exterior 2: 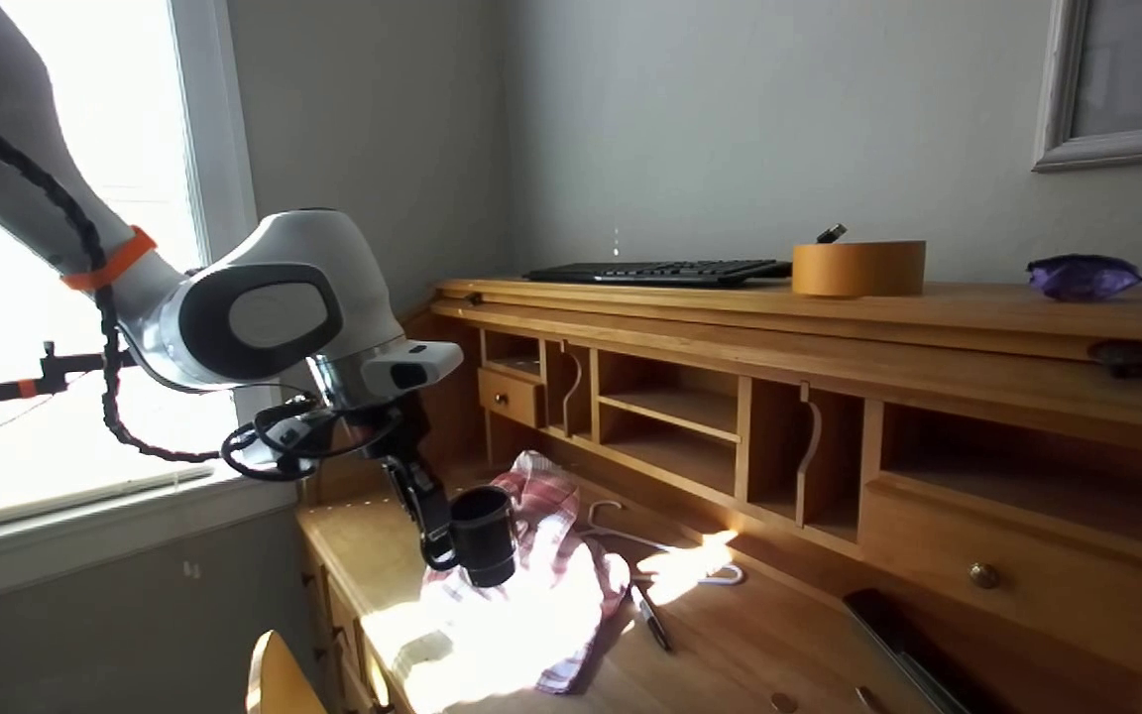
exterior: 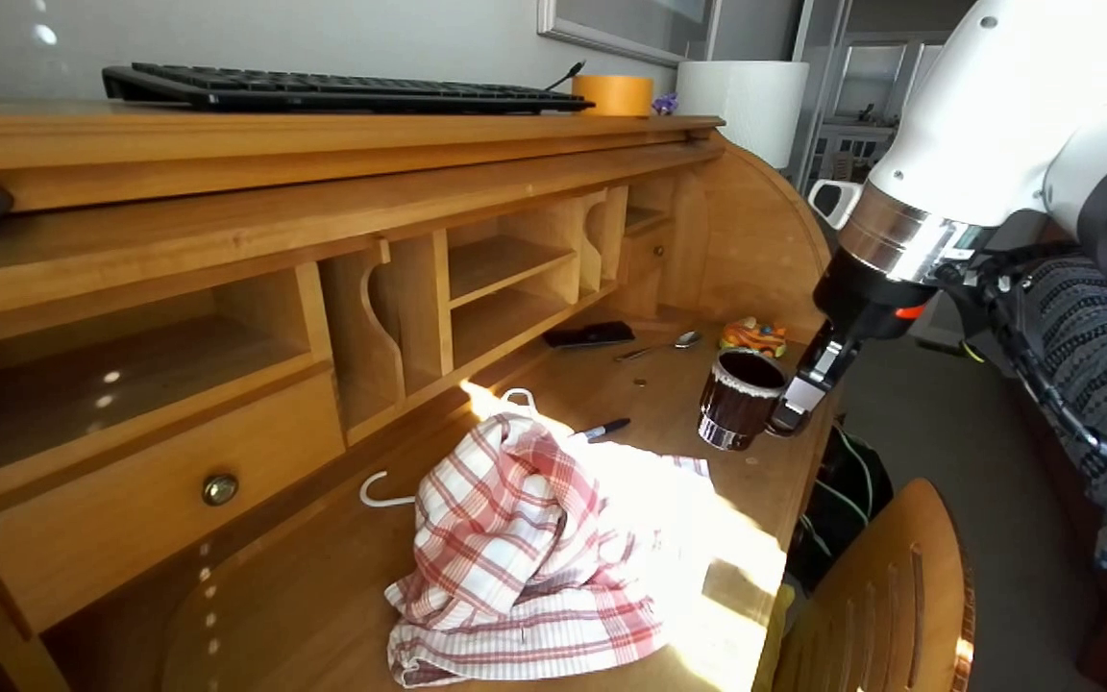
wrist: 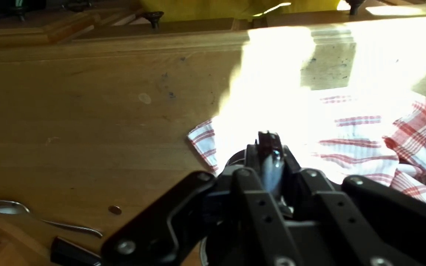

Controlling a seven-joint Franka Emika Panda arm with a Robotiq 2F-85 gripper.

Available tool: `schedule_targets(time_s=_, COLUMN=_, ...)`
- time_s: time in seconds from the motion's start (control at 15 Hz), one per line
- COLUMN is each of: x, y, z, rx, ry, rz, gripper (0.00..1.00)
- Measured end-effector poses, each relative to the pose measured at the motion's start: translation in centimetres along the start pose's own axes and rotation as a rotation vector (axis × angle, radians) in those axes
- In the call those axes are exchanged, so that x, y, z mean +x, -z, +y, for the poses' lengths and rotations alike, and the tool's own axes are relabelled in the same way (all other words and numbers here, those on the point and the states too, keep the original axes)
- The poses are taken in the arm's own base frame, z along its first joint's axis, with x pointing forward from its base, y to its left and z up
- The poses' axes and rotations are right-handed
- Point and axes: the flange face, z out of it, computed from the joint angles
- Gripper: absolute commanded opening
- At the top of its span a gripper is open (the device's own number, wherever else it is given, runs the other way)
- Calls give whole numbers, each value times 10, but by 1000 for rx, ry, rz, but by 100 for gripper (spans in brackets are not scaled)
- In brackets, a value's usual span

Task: Move the cup to the left

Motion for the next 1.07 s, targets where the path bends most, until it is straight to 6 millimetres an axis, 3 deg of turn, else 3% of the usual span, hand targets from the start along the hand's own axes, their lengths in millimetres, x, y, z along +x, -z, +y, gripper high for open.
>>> schedule_targets(time_s=0.13, x=-1, y=0, z=-7, rx=5, ry=11, rz=-1, gripper=4)
schedule_targets(time_s=0.53, x=-15, y=10, z=-87, rx=59, ry=129, rz=-5, gripper=4)
schedule_targets(time_s=1.07, x=-38, y=-2, z=-160, rx=149, ry=280, rz=-63, gripper=4)
